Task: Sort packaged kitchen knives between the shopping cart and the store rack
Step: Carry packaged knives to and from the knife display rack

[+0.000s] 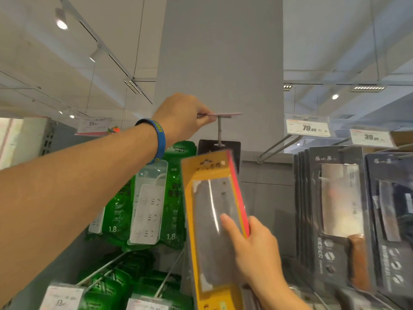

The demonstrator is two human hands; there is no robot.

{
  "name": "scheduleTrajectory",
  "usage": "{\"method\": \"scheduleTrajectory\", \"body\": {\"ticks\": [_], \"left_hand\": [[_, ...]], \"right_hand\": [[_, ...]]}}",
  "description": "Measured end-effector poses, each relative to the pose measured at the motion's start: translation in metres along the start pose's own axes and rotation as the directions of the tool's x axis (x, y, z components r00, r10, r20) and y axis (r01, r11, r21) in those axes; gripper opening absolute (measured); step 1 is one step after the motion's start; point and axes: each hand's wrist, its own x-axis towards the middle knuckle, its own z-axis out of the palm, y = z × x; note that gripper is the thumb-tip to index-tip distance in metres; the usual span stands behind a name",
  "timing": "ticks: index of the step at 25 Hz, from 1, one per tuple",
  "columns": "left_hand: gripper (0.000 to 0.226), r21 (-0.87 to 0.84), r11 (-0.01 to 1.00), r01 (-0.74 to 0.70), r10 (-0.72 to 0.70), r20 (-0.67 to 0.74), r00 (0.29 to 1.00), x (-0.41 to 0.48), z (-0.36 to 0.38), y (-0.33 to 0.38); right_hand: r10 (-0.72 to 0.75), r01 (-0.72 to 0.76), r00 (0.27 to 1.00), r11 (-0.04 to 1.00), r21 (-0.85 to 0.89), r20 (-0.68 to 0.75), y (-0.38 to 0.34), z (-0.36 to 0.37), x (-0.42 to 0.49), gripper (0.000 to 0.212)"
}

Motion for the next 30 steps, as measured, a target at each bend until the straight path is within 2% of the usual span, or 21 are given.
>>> {"method": "scheduleTrajectory", "body": {"ticks": [3,7,10,12,16,19,22,24,27,30], "left_hand": [[0.035,-0.020,1.000,0.003,-0.003,-0.016,1.000,0.002,0.001,0.000],[0.033,-0.019,1.000,0.012,-0.013,-0.019,1.000,0.002,0.004,-0.001],[0.033,-0.030,1.000,0.002,-0.003,-0.031,1.000,0.002,0.004,-0.003],[0.033,-0.036,0.999,-0.006,0.005,-0.042,0.999,0.001,0.004,-0.002],[0.033,-0.029,0.999,-0.014,0.011,-0.087,0.996,0.000,0.007,-0.003],[0.033,-0.033,0.999,-0.006,0.004,-0.076,0.997,-0.001,0.007,-0.004],[0.036,-0.013,1.000,-0.016,0.016,-0.060,0.998,-0.001,0.008,-0.005],[0.037,0.005,0.999,-0.034,0.034,-0.070,0.997,0.000,0.009,-0.005],[0.036,0.023,0.998,-0.059,0.061,-0.095,0.994,0.002,0.012,-0.004],[0.036,0.037,0.996,-0.075,0.079,-0.119,0.990,0.000,0.015,-0.005]], "right_hand": [[-0.028,0.034,0.998,0.993,0.114,-0.049,-0.013,-0.008,0.018,0.054],[-0.063,0.066,0.998,0.989,0.136,-0.026,-0.022,-0.005,0.021,0.048],[-0.070,0.079,0.996,0.983,0.168,-0.064,-0.018,-0.005,0.023,0.056],[-0.054,0.060,0.998,0.982,0.180,-0.039,-0.020,-0.006,0.030,0.060],[-0.068,0.059,0.996,0.988,0.145,0.053,-0.031,0.005,0.038,0.051],[-0.026,0.021,0.999,0.981,0.195,0.022,-0.027,0.011,0.037,0.060],[0.088,-0.096,0.995,0.968,0.234,0.043,-0.015,0.012,0.038,0.063],[0.133,-0.147,0.988,0.967,0.210,0.075,-0.010,0.019,0.046,0.063],[0.166,-0.180,0.982,0.969,0.171,0.094,0.003,0.032,0.076,0.053],[0.236,-0.239,0.966,0.971,0.016,0.108,0.027,0.046,0.104,0.073]]}}
